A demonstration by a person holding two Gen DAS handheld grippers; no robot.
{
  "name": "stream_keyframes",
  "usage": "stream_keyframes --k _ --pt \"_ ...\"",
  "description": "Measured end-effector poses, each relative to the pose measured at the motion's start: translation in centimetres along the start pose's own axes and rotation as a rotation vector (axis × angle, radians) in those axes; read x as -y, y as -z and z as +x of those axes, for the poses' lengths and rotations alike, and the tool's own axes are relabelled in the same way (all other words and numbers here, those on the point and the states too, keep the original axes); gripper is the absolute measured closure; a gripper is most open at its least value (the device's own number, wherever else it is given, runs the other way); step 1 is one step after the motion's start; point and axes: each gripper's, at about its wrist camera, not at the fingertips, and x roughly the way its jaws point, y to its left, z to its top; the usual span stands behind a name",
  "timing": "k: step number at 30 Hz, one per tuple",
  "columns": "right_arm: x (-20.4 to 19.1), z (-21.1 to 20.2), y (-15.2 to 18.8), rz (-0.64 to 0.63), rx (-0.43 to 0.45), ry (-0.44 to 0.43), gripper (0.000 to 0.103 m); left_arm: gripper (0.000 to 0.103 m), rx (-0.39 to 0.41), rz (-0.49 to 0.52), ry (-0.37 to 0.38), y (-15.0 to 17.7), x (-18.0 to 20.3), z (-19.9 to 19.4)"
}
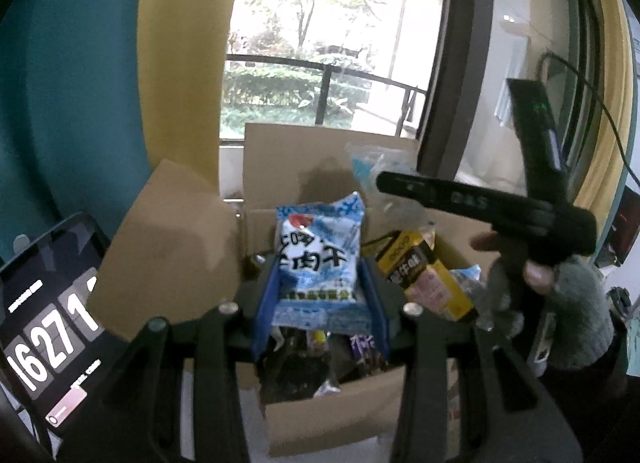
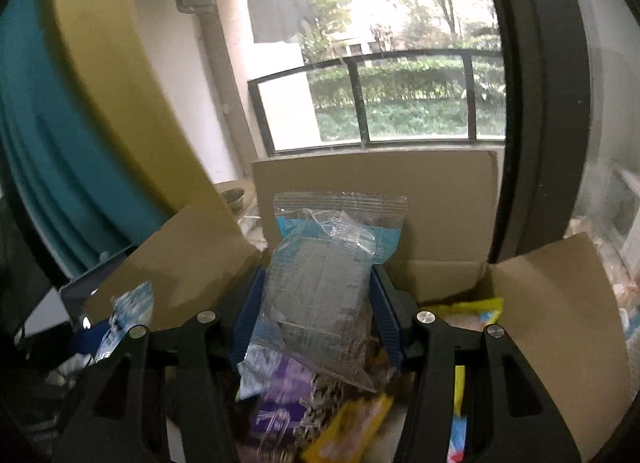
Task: Organize snacks
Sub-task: 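Lower both packets into the box and open both tools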
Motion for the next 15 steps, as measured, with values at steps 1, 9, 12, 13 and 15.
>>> stream_keyframes --k 1,9,12,13,15 --pt "0.1 0.3 -0.2 0.006 -0.003 0.011 0.046 0.061 -0.006 -0.003 0.002 0.0 0.0 0.4" --pt "1.3 -1.3 -0.2 -0.005 0.019 0.034 0.042 0.061 -0.076 0.014 0.024 0.9 2.4 3.8" --pt "2.0 -3.1 0.5 -0.012 0.027 0.039 0.042 0.061 -0.104 0.032 0.028 1.0 3.7 5.2" --pt "2.2 -3.7 0.8 -0.014 0.027 0.038 0.042 0.061 -0.114 0.035 0.024 1.0 3.9 5.6" --pt "2.7 -5.3 1.5 -0.008 0.033 0.042 0.042 0.059 -0.148 0.033 0.032 1.1 4.5 6.7"
